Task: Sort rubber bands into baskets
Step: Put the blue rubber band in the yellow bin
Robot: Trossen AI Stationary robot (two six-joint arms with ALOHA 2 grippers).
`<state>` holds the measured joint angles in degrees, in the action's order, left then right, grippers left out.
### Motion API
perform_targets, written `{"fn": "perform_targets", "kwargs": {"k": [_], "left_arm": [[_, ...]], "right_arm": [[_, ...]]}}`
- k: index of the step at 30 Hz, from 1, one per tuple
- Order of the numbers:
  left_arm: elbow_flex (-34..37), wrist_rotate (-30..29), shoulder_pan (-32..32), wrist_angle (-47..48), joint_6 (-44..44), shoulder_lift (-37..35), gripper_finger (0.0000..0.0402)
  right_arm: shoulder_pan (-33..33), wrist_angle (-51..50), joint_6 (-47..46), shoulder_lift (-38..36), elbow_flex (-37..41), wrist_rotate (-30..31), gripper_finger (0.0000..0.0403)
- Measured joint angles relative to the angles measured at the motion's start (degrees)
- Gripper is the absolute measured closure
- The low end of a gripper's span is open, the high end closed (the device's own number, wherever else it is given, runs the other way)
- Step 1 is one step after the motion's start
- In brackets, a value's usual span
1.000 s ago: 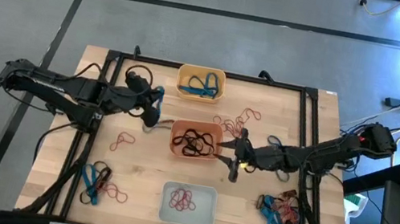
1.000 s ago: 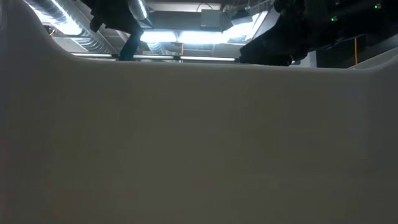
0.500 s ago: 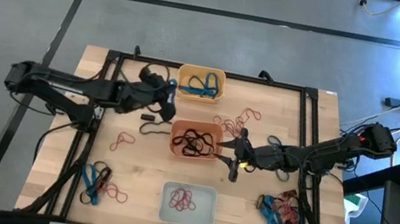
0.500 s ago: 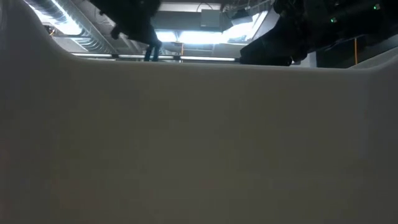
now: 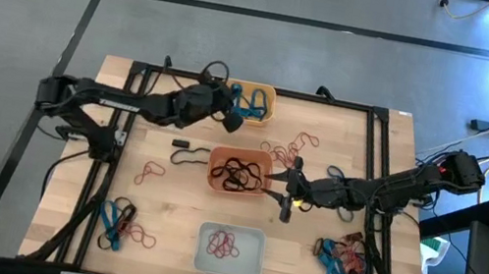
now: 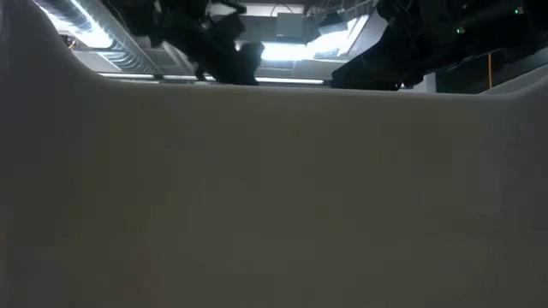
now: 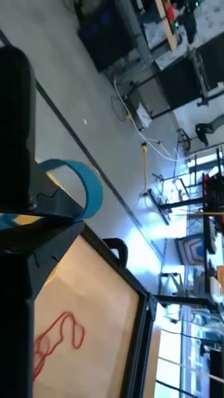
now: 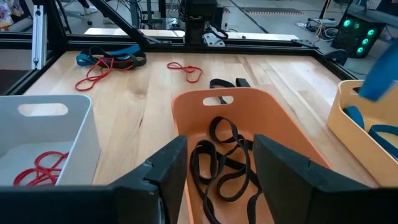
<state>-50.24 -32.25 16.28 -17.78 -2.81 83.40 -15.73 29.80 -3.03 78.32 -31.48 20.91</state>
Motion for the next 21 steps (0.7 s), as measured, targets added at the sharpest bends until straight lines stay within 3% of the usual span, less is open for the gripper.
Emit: {"fn": "perform_targets", "kwargs": {"k": [13, 21], "left_arm": [[-4.77, 15.39, 11.01, -2.17, 4.14, 8.27, 0.0386], [-4.95, 16.15, 12.02, -2.12, 4.27, 9.18, 0.0386]], "right_arm": [[0.00, -0.75, 2.40, 0.00, -0.01, 0.02, 0.0221], [0.00, -4.83, 2.52, -0.02, -0.01, 0.00, 0.0221]]}}
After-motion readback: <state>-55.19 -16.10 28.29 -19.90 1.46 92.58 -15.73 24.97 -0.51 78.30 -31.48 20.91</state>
